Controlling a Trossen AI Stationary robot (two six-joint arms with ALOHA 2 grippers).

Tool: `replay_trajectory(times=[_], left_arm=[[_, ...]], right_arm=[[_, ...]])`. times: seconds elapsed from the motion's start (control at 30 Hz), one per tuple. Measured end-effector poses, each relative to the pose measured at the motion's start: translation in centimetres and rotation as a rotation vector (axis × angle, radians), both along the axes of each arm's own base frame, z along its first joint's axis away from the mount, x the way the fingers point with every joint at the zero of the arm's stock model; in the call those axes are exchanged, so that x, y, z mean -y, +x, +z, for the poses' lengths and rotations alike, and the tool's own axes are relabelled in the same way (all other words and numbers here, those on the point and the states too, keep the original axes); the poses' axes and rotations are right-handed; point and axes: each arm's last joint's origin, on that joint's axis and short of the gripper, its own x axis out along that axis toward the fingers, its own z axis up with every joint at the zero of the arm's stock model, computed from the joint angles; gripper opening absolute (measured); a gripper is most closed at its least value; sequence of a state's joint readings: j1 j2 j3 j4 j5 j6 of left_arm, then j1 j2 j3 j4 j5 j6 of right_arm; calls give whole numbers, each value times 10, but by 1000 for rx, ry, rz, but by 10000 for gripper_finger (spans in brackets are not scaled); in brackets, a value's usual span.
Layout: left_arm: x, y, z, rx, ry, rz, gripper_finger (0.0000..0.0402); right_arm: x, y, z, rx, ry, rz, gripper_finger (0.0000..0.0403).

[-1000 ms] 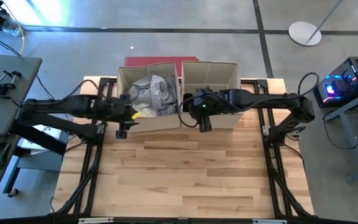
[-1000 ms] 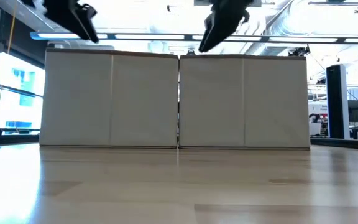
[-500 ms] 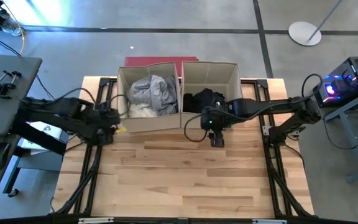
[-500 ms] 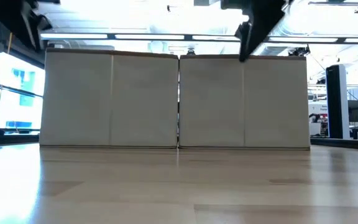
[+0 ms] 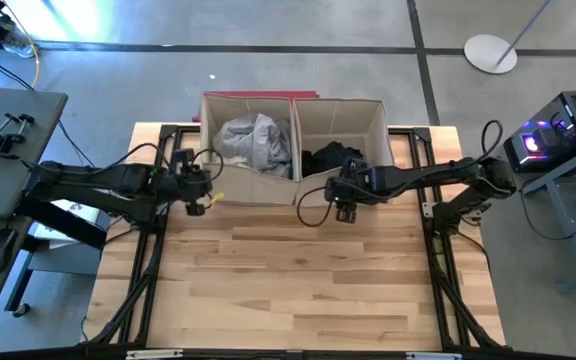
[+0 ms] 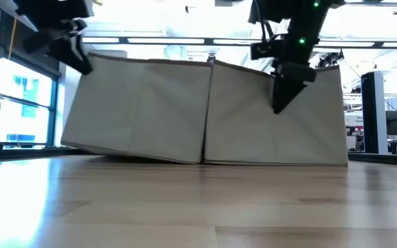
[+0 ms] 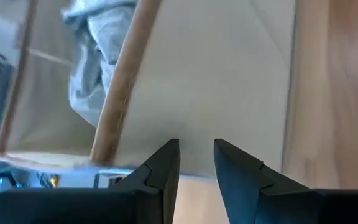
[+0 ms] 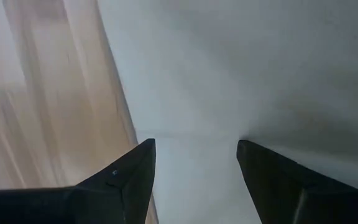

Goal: Sort clothes
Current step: Adjust the laundry organizers, then return to Home Position

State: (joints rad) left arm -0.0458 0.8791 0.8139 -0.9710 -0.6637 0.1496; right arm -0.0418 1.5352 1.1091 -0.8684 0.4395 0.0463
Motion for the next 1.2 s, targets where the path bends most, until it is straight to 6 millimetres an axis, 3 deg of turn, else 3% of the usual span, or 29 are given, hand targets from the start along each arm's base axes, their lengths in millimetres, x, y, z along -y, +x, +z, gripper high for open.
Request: replay_trajectory(times=[0.13,0.33,0.6,0.73,0.93,1.07,1.2], left_arm=[[2,12,4,78,-17,-72,94],[3,6,2,89,-86,-36,94],[11,-6,15,265,-214,-56,94],[14,-17,26,395,-293,-86,94],[19,-41,48,636,-435,-213,93],[24,-52,47,784,-547,-310,83],[33,-50,22,844,-675,-399,56]], right_arm=[[1,10,3,110,8,14,220],[-14,11,10,127,38,30,220],[-51,-2,49,170,122,80,220],[-60,-28,77,279,149,110,217],[-65,-96,110,542,260,99,169],[-69,-136,101,739,389,134,122],[-75,-158,71,924,519,212,81]])
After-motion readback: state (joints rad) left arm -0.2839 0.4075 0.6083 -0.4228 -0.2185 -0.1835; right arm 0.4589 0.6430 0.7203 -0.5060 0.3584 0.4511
